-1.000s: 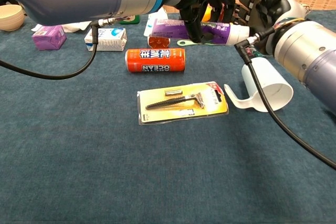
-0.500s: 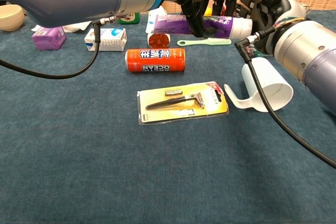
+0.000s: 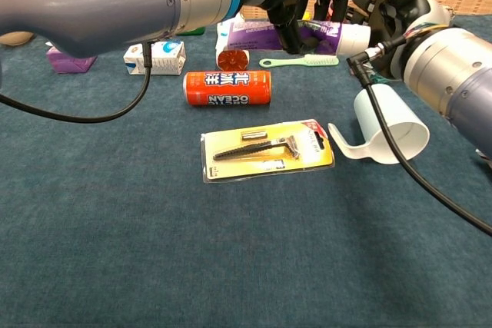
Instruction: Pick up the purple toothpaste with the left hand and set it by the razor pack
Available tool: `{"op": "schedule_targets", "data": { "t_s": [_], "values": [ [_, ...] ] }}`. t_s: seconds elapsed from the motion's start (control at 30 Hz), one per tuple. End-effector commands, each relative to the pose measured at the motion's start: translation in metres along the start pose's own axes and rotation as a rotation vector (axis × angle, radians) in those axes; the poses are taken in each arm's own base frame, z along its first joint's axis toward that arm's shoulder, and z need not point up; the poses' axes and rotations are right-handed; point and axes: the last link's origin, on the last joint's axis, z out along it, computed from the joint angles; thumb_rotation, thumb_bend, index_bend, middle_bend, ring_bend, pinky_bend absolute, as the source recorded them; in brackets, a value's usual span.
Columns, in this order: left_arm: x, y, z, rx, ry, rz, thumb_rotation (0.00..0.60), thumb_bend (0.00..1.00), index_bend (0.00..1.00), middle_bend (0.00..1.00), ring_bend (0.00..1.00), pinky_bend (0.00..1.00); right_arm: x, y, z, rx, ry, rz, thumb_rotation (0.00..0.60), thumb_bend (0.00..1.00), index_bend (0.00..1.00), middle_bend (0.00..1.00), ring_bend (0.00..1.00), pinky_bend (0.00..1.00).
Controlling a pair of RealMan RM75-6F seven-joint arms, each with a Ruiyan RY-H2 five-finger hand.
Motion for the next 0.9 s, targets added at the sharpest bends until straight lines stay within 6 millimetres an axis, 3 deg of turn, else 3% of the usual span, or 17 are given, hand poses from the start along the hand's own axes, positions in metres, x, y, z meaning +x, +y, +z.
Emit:
{"op": "schedule_targets", "data": {
  "t_s": [0.03, 0.57, 0.9],
  "values": [
    [0.000, 0.000, 0.000, 0.000, 0.000, -0.002, 0.600, 0.83, 0.56, 0.48, 0.49, 0.57, 0.000, 0.000, 0.000, 0.000, 0.000, -0.001, 0.000, 0.00, 0.00, 0.00, 0.00, 0.00],
    [0.004, -0.015, -0.020, -0.011, -0.012, 0.022, 0.600, 0.83, 0.56, 0.48, 0.49, 0.57, 0.020, -0.003, 0.004, 0.028, 0.019, -0.126, 0.000, 0.00, 0.00, 0.00, 0.00, 0.00],
    [-0.006, -0.033, -0.039, -0.003, -0.054, 0.025, 0.600, 0.82, 0.55, 0.48, 0.47, 0.56, 0.038, -0.011, 0.006, 0.039, 0.027, -0.216, 0.000, 0.00, 0.00, 0.00, 0.00, 0.00]
  ]
}}
